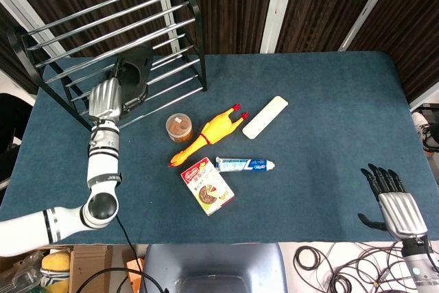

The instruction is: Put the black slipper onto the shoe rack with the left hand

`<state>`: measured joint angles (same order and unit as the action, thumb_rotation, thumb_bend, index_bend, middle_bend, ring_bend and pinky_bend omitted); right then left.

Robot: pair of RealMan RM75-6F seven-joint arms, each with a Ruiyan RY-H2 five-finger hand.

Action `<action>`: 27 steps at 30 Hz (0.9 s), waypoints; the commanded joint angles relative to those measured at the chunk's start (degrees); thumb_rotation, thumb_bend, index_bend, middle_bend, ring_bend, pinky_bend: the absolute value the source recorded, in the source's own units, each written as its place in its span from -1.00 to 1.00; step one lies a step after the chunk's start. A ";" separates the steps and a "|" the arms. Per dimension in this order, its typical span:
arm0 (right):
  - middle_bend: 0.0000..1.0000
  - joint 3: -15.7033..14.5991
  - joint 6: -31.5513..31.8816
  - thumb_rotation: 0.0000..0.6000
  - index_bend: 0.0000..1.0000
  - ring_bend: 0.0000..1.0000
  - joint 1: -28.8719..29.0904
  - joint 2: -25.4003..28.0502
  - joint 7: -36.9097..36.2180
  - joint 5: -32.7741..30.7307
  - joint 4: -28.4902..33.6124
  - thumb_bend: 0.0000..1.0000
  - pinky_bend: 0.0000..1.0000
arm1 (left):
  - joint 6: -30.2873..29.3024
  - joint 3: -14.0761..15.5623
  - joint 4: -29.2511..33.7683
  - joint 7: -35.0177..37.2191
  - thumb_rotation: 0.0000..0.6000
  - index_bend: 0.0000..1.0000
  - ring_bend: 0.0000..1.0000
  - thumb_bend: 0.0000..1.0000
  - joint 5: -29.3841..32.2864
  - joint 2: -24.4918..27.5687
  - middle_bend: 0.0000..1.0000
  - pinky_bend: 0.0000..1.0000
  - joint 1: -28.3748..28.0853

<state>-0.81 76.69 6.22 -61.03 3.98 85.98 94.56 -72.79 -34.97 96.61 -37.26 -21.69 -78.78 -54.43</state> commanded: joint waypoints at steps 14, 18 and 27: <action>-1.00 -0.21 -0.68 1.00 -1.00 -1.00 0.22 -0.16 0.57 -0.09 0.20 -0.76 -1.00 | 3.41 14.52 -12.13 6.25 0.79 -0.33 -0.11 0.81 -30.89 -7.41 -0.15 0.14 -2.37; -1.00 -0.14 -0.84 1.00 -1.00 -1.00 0.26 0.08 0.08 -0.29 0.10 -0.76 -1.00 | 5.83 14.62 -18.42 5.44 0.90 -0.33 0.22 0.90 -32.54 -9.88 -0.27 0.55 -4.96; -1.00 -0.23 -1.37 1.00 -1.00 -1.00 0.42 0.36 -0.47 -0.45 0.00 -0.76 -1.00 | 9.98 15.08 -29.09 -4.95 0.06 -0.29 0.64 1.00 -32.23 -11.71 -0.15 1.00 -10.36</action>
<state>-1.02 75.34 6.63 -60.68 3.51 85.54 94.57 -63.88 -20.06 69.64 -39.75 -54.00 -89.68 -63.14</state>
